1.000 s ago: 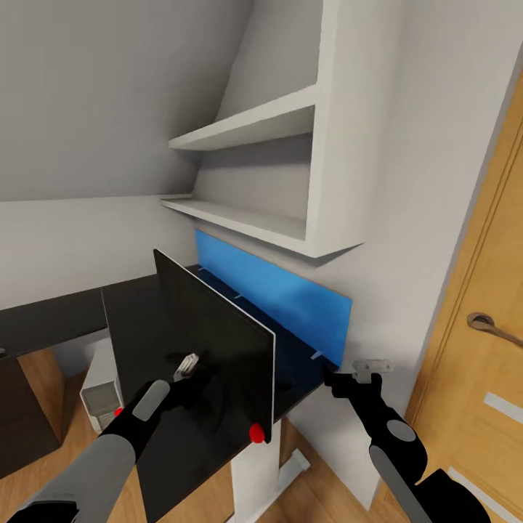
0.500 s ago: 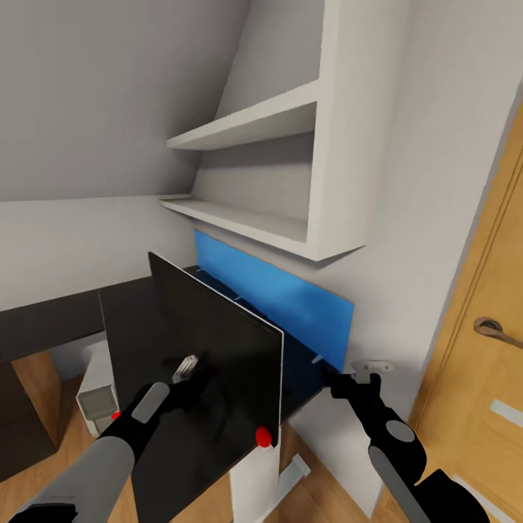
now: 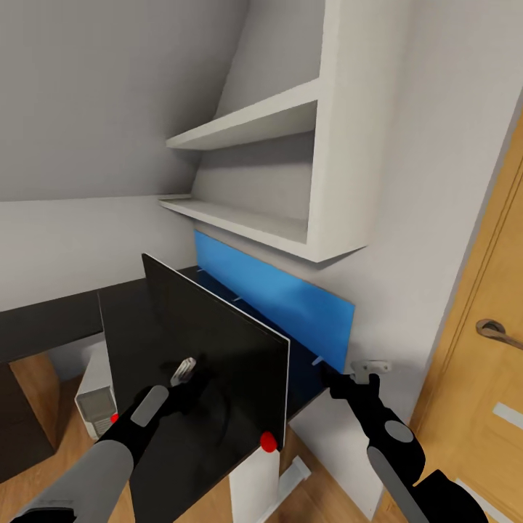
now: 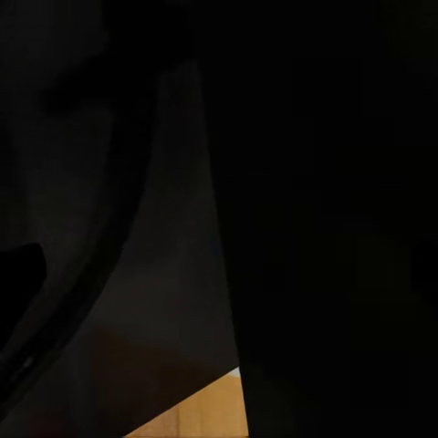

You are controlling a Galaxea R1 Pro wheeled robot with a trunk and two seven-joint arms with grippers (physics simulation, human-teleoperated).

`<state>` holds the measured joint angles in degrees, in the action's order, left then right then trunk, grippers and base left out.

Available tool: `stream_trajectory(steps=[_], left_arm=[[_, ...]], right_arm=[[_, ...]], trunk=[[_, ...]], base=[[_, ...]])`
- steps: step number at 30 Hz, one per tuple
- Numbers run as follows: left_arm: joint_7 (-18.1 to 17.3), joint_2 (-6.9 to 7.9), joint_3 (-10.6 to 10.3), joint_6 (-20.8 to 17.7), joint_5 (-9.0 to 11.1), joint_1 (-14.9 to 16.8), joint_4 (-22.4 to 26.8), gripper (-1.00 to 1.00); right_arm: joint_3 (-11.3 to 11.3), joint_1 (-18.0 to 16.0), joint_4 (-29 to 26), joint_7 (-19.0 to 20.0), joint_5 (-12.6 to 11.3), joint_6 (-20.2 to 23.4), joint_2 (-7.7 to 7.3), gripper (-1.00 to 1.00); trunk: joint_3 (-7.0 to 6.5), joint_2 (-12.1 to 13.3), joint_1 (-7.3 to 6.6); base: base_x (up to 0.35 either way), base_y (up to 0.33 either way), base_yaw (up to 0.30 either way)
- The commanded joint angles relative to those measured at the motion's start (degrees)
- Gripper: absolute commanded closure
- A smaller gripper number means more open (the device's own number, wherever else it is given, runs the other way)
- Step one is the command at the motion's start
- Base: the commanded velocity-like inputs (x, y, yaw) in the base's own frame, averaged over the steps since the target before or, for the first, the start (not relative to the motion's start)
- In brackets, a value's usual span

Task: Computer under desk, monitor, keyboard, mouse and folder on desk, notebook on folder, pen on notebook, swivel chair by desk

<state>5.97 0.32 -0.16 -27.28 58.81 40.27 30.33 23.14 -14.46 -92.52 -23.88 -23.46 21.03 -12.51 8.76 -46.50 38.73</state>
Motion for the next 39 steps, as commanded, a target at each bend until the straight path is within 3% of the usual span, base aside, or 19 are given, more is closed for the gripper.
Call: stream_trajectory(steps=[1, 10, 14, 19, 20, 24, 25, 28, 29, 36, 39], left_arm=[[0.51, 0.01, -0.02, -0.21, 0.61, 0.02, 0.13, -1.0], [0.28, 0.16, -0.03, 0.84, 0.58, -1.12, 0.76, -1.0], [0.26, 0.42, -0.02, 1.82, 0.55, -2.98, 3.87, -1.0], [0.74, 0.9, 0.04, 2.09, 0.21, -8.64, 14.29, -1.0], [0.91, 1.32, 0.09, 2.09, 0.13, -11.08, 18.79, -1.0], [1.13, 2.29, 0.34, 2.07, 0.02, -16.06, 27.74, -1.0], [1.18, 2.74, 0.78, 2.06, 0.04, -18.35, 31.6, -1.0], [1.22, 3.36, 2.26, 2.04, 0.2, -21.54, 36.59, -1.0], [1.26, 3.66, 3.65, 2.0, 0.28, -23.5, 39.59, -1.0], [1.35, 4.17, 9.57, 1.63, 0.05, -32.56, 53.14, -1.0], [1.17, 4.26, 14.59, 1.63, 0.01, -37.34, 58.14, -1.0]], right_arm=[[0.16, -0.07, -0.09, -0.55, -0.45, 0.15, -0.06, -1.0], [-0.08, -0.41, -0.04, -0.65, -0.69, 0.36, 0.44, -1.0], [-0.61, -1.47, -0.03, -0.71, -1.23, 3.03, 0.56, -1.0], [-2.29, -2.93, 0.33, -0.77, -1.78, 7.23, 1.11, -1.0], [-3.24, -3.54, 0.55, -0.79, -1.95, 7.81, 1.65, -1.0], [-6.7, -4.22, 1.01, -0.76, -2.74, 8.43, 3.57, -1.0], [-8.53, -4.39, 1.36, -0.74, -3.43, 8.6, 4.71, -1.0], [-10.48, -4.54, 2.03, -0.71, -4.34, 8.76, 6.02, -1.0], [-11.26, -4.6, 2.37, -0.57, -4.91, 8.81, 6.55, -1.0], [-13.06, -4.72, 3.1, -0.54, -9.06, 9.25, 7.27, -1.0], [-15.02, -4.84, 3.28, -0.98, -13.19, 10.15, 7.45, -1.0]], trunk=[[0.09, -0.08, 0.01], [0.09, -0.08, 0.01], [0.09, -0.08, 0.01], [0.09, -0.08, 0.01], [0.09, -0.08, 0.01], [0.09, -0.08, 0.01], [0.09, -0.08, 0.01], [0.09, -0.08, 0.01], [0.09, -0.08, 0.01], [0.09, -0.08, 0.01], [0.09, -0.08, 0.01]], base=[[0.001, 0.0, 0.0], [-0.001, 0.0, 0.0], [-0.093, 0.0, 0.0], [-0.259, -0.017, 0.0], [-0.312, -0.055, 0.0], [-0.324, -0.07, 0.0], [-0.333, -0.078, 0.0], [-0.322, -0.056, 0.0], [-0.209, -0.028, 0.0], [-0.084, -0.011, 0.0], [-0.018, -0.002, 0.0]])
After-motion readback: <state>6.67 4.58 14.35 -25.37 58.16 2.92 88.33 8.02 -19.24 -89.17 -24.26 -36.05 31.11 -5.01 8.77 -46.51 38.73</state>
